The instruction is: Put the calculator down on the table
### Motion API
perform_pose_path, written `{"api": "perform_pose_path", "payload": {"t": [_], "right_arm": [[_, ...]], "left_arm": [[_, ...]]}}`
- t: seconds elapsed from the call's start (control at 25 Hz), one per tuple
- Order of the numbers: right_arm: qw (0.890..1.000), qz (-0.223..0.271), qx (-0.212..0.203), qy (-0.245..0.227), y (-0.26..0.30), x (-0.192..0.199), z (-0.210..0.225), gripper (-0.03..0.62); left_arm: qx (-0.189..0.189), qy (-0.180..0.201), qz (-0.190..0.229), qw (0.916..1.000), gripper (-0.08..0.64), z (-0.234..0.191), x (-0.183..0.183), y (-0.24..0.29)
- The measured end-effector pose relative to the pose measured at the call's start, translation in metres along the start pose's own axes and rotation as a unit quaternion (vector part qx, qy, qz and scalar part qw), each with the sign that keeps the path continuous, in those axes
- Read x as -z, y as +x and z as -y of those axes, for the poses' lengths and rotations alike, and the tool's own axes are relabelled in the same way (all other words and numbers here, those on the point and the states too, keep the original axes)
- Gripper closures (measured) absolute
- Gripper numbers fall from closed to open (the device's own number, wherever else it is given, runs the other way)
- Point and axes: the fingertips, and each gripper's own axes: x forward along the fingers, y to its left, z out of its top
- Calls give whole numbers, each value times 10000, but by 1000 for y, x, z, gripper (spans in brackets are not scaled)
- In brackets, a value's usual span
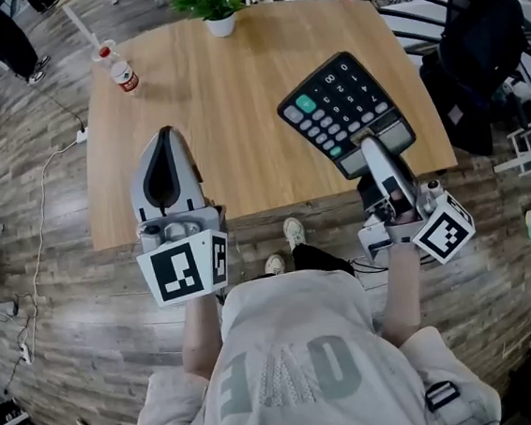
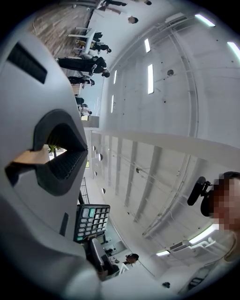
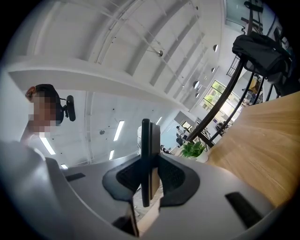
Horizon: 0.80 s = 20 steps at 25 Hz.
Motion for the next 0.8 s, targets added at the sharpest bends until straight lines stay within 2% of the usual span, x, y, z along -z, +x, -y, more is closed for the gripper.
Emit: {"api": "perform_pose_path", "payload": {"t": [0.36, 0.56, 0.8], "right_arm": [[9986, -382, -352, -14, 62, -44, 60, 505], [9964, -768, -339, 68, 93, -53, 92, 505], [9915, -1251, -306, -184, 120, -56, 117, 505]], "left_arm": [[-431, 223, 75, 9988, 551, 3, 4, 71], [-538, 257, -53, 9982, 551, 4, 16, 105], [-589, 209, -285, 9976, 551, 0, 39, 127]]}}
